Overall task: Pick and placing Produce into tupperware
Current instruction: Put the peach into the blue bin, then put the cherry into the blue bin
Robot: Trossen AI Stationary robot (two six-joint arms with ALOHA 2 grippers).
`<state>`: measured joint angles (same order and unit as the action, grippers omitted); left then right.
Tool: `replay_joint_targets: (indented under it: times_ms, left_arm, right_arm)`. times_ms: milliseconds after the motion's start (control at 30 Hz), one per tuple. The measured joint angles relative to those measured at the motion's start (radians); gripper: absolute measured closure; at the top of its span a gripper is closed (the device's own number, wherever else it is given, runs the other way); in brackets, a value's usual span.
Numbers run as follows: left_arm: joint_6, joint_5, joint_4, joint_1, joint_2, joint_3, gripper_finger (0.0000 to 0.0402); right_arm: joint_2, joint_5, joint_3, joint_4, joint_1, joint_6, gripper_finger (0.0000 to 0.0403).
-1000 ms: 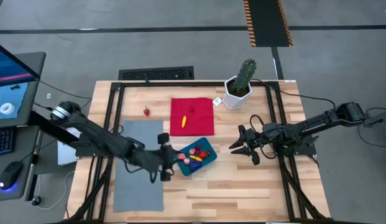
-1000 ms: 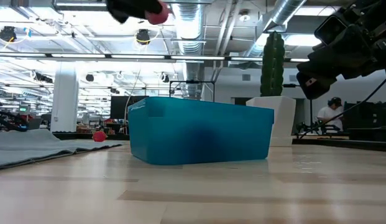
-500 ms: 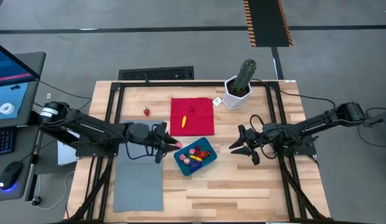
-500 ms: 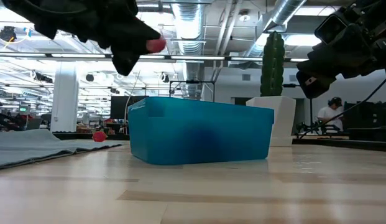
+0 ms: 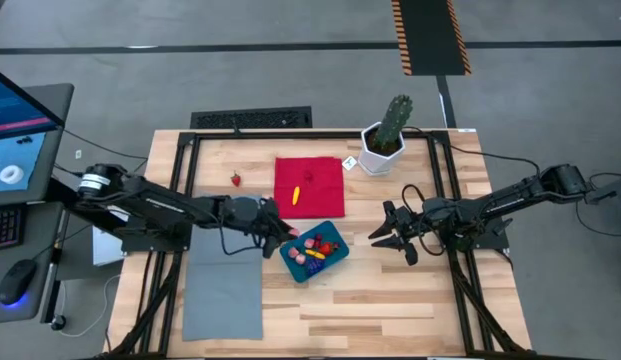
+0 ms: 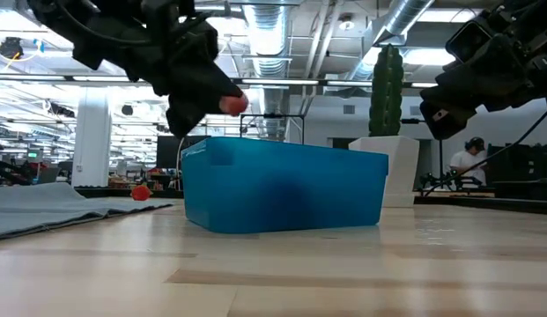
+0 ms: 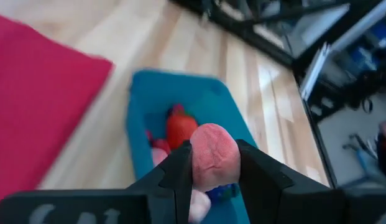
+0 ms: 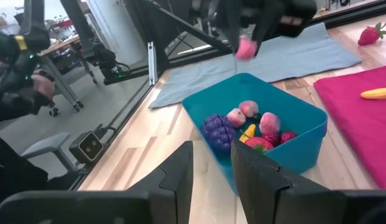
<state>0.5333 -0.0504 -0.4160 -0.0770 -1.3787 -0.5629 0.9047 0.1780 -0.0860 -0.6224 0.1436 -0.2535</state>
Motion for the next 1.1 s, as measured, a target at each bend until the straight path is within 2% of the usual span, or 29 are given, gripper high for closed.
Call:
replay_joint_targets:
  times_ms: [233,367,500,867,967,1100]
  left_arm:
    - [-0.114,-0.040,0.213,-0.036,-0.189,-0.177,0.0305]
    - [-0.146,-0.038,0.271,-0.043,-0.242,-0.264,0.0305]
    - [-0.153,0.023,0.275,-0.043,-0.244,-0.296,0.0299]
    - [-0.185,0.032,0.348,-0.045,-0.234,-0.294,0.0179]
    - [-0.248,0.030,0.285,-0.051,-0.234,-0.294,0.0160]
    - [-0.328,0.028,0.209,-0.057,-0.205,-0.293,0.0153]
  right_arm:
    - [0.000,0.000,0.000,-0.003,0.000,0.000,0.0272]
    - [0.000,0.000,0.000,0.002,0.000,0.000,0.0272]
    - [0.000,0.000,0.000,0.011,0.000,0.000,0.0272]
    - [0.000,0.000,0.000,0.008,0.000,0.009,0.0272]
    - [0.000,-0.015,0.000,-0.032,0.000,0.016,0.0272]
    - [0.000,-0.112,-0.028,-0.066,0.000,0.027,0.0272]
